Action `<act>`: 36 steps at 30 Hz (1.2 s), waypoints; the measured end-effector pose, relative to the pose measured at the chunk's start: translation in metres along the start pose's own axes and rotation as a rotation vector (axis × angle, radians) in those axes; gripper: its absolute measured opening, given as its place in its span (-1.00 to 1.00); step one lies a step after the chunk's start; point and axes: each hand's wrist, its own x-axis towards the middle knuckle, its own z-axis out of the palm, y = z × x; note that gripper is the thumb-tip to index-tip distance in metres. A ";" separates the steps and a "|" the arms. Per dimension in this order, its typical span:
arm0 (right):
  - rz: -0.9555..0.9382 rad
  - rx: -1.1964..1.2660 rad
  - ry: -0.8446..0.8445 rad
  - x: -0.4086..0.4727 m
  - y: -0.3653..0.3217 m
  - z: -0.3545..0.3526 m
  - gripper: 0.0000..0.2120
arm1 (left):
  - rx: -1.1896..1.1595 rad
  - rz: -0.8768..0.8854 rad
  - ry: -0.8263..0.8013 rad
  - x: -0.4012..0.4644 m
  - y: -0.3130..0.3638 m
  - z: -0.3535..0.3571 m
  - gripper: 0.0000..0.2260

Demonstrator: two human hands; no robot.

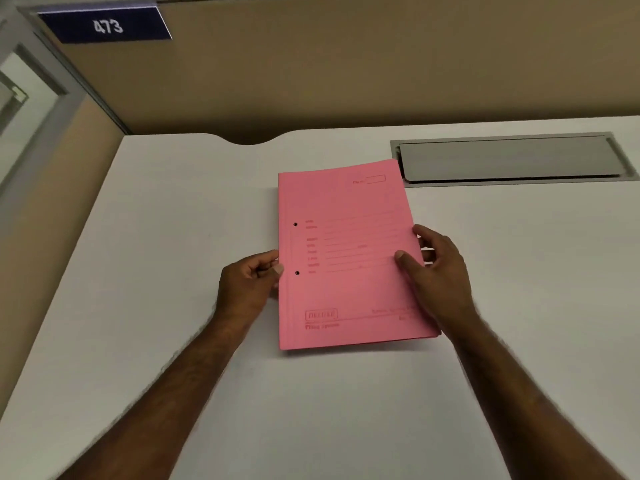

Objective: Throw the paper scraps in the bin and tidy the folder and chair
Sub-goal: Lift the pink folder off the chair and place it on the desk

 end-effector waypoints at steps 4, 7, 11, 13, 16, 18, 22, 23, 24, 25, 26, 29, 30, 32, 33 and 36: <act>0.002 -0.008 -0.002 0.044 0.002 0.018 -0.47 | 0.028 0.039 0.021 0.045 0.006 0.011 -0.72; 0.003 -0.010 0.001 0.070 0.001 0.030 -0.47 | 0.077 0.074 0.047 0.076 0.012 0.016 -0.72; -0.025 -0.065 0.053 0.099 -0.001 0.044 -0.45 | 0.149 0.110 0.088 0.108 0.018 0.025 -0.73; -0.046 -0.089 0.079 0.112 -0.003 0.051 -0.44 | 0.164 0.108 0.114 0.120 0.021 0.030 -0.75; -0.065 -0.101 0.090 0.129 -0.005 0.060 -0.43 | 0.149 0.099 0.146 0.134 0.026 0.034 -0.75; -0.066 -0.113 0.096 0.136 -0.005 0.064 -0.42 | 0.147 0.106 0.159 0.140 0.029 0.035 -0.76; -0.073 -0.135 0.112 0.141 -0.004 0.069 -0.40 | 0.184 0.132 0.167 0.149 0.034 0.036 -0.76; -0.077 -0.139 0.116 0.141 -0.004 0.070 -0.39 | 0.190 0.136 0.165 0.151 0.035 0.037 -0.76; -0.084 -0.144 0.121 0.141 -0.003 0.071 -0.39 | 0.194 0.141 0.165 0.152 0.035 0.036 -0.75; -0.089 -0.149 0.125 0.140 -0.003 0.071 -0.39 | 0.199 0.147 0.166 0.152 0.035 0.036 -0.75; -0.090 -0.149 0.129 0.140 -0.003 0.071 -0.39 | 0.206 0.153 0.165 0.152 0.034 0.036 -0.75; -0.077 -0.131 0.127 0.138 -0.005 0.073 -0.40 | 0.217 0.149 0.166 0.151 0.033 0.035 -0.76; -0.072 -0.123 0.124 0.137 -0.006 0.073 -0.40 | 0.216 0.144 0.168 0.151 0.034 0.034 -0.76; -0.066 -0.107 0.120 0.135 -0.007 0.073 -0.41 | 0.210 0.136 0.168 0.150 0.034 0.034 -0.75; -0.063 -0.095 0.118 0.134 -0.007 0.072 -0.42 | 0.203 0.131 0.168 0.150 0.034 0.034 -0.75; -0.031 -0.016 0.113 0.128 -0.009 0.069 -0.47 | 0.154 0.095 0.161 0.147 0.033 0.032 -0.71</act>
